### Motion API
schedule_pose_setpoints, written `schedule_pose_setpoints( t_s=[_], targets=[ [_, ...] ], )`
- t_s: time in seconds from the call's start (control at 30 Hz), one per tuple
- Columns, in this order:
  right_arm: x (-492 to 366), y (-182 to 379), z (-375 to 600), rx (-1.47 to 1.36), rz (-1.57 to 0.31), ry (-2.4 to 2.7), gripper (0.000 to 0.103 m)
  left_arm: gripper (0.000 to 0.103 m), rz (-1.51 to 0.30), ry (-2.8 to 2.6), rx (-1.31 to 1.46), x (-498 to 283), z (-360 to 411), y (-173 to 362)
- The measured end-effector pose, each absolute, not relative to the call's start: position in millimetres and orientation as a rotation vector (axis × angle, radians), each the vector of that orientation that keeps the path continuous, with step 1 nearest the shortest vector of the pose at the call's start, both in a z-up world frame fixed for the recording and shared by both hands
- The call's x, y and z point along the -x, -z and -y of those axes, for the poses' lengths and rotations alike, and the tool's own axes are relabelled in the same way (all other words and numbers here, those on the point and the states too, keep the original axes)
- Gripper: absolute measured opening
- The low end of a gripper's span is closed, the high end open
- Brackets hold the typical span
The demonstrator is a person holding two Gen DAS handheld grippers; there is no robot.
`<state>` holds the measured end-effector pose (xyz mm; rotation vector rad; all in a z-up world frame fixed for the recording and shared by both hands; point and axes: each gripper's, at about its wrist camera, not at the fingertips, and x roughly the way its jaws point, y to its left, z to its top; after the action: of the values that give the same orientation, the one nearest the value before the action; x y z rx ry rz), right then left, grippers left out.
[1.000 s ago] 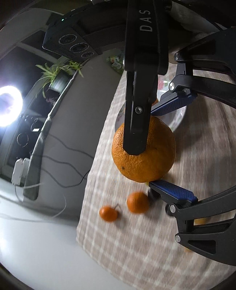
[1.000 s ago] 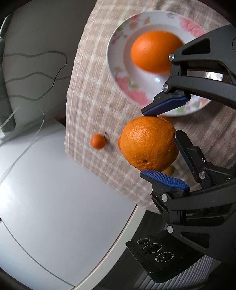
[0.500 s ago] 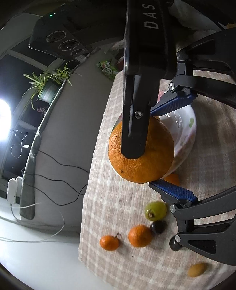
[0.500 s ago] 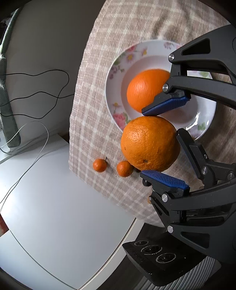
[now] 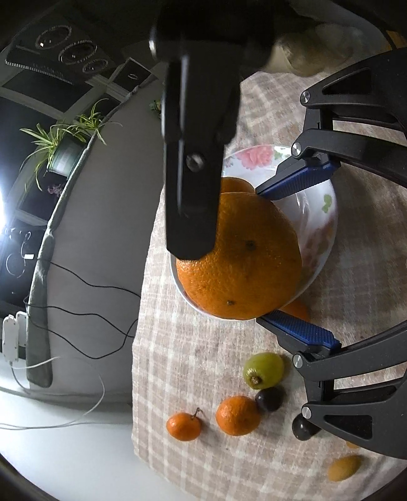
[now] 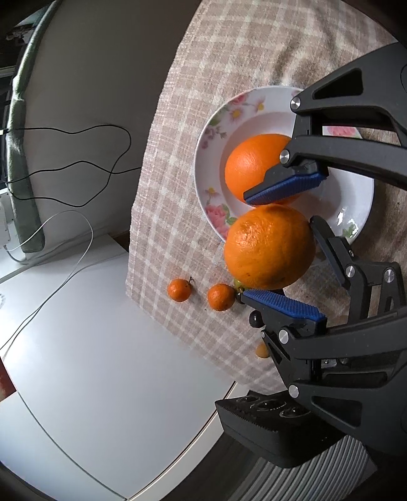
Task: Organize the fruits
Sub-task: 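Carry the orange to the plate and lower it beside the first orange, then open the right gripper and pull it back from the plate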
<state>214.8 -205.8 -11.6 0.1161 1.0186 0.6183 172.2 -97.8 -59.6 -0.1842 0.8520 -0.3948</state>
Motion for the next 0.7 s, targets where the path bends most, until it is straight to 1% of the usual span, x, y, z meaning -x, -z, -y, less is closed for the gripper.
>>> schedule_pose_setpoints(
  t_s=[0.3, 0.37, 0.5, 0.7],
  targets=[
    [-215.2, 9.0, 208.8, -0.129, -1.018, -0.610, 0.059, 0.071, -0.851, 0.392, 0.159, -165.2, 96.1, 58.2],
    [-213.9, 8.5, 208.8, -0.125, -1.015, -0.610, 0.059, 0.073, -0.848, 0.392, 0.149, -162.6, 95.7, 58.1],
    [-214.6, 7.8, 212.2, -0.140, -1.016, -0.609, 0.059, 0.076, -0.819, 0.399, 0.127, -157.2, 97.6, 47.5],
    [-211.4, 7.4, 218.2, -0.156, -1.005, -0.608, 0.059, 0.076, -0.767, 0.389, 0.121, -138.5, 83.9, 35.7]
  ],
)
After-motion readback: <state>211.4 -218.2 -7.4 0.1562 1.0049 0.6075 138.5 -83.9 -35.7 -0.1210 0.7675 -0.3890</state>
